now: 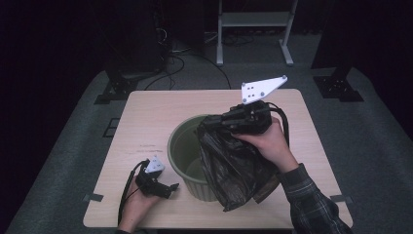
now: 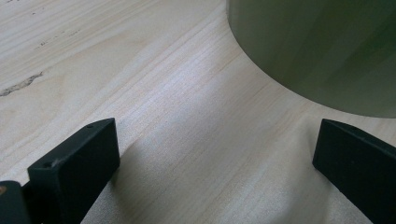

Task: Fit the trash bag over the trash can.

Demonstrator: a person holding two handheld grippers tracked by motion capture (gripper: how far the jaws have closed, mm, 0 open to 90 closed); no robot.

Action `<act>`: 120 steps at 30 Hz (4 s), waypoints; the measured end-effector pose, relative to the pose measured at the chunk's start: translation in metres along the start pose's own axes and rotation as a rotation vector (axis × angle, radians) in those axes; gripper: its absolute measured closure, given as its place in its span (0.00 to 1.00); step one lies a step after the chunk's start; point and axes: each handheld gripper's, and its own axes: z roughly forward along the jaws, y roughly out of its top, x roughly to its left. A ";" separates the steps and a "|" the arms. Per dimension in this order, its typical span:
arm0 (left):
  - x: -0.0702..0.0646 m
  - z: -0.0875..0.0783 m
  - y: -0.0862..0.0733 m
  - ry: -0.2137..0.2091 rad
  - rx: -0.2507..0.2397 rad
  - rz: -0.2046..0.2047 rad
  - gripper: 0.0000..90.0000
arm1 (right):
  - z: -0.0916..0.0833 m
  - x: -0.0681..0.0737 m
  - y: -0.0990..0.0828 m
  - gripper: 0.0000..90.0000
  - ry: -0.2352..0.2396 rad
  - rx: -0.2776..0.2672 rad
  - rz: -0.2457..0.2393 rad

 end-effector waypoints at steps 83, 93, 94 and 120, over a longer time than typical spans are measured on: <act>0.005 -0.015 0.002 -0.017 -0.029 0.023 0.00 | -0.005 -0.007 -0.070 0.96 -0.060 0.186 0.074; 0.011 -0.045 0.015 -0.112 -0.104 0.013 0.01 | -0.004 -0.009 -0.071 0.96 -0.051 0.176 0.071; 0.010 -0.048 0.017 -0.128 -0.112 0.017 0.01 | -0.005 -0.009 -0.071 0.96 -0.051 0.175 0.071; -0.011 -0.133 0.073 -0.264 -0.225 0.162 0.39 | -0.007 -0.011 -0.071 0.96 -0.047 0.170 0.077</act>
